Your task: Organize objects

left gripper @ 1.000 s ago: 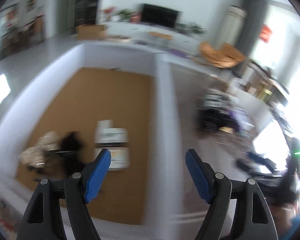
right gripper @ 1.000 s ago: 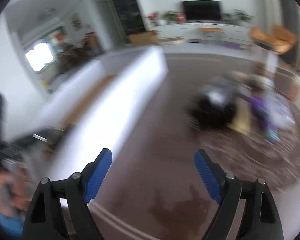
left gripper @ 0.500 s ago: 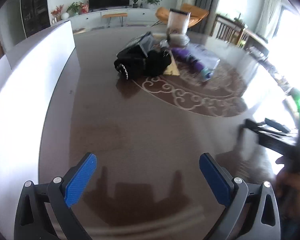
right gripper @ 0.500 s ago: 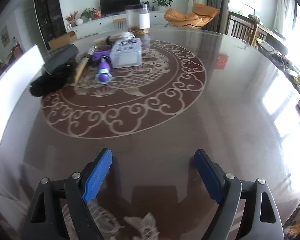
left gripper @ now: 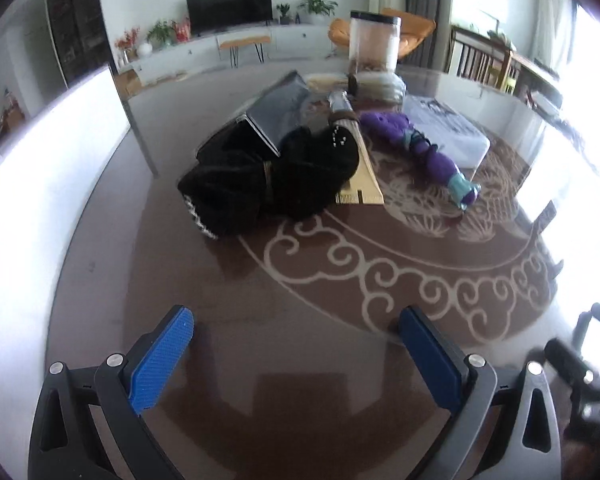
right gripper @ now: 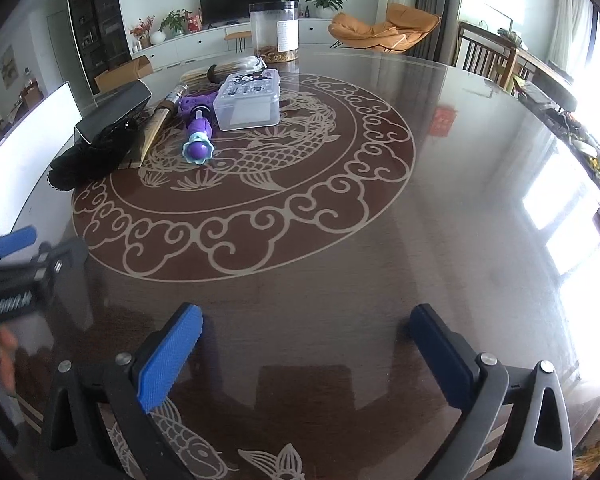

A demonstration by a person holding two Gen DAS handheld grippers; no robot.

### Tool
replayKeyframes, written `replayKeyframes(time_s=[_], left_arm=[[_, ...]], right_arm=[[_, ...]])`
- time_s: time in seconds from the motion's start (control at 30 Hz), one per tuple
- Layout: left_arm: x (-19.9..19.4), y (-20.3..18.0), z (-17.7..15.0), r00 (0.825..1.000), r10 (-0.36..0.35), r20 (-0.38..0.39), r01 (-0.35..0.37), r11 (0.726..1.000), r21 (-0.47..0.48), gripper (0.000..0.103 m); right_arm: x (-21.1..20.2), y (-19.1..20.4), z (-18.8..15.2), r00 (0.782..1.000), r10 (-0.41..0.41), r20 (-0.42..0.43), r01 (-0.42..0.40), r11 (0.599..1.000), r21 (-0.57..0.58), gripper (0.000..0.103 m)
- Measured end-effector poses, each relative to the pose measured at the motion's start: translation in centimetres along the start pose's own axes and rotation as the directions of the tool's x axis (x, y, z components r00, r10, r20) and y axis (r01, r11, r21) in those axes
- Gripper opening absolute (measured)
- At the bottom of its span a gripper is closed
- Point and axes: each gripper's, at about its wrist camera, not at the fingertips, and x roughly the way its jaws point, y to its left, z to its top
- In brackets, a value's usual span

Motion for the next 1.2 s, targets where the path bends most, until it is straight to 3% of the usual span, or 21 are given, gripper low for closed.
replayKeyframes(time_s=[1.2], left_arm=[[0.29,-0.12,0.28,1.000,0.012,0.000,-0.012,1.000,-0.002,0.103]], right_arm=[[-0.05,-0.17,-0.15,1.000,-0.004,0.002,0.004,1.000,0.005,0.103]])
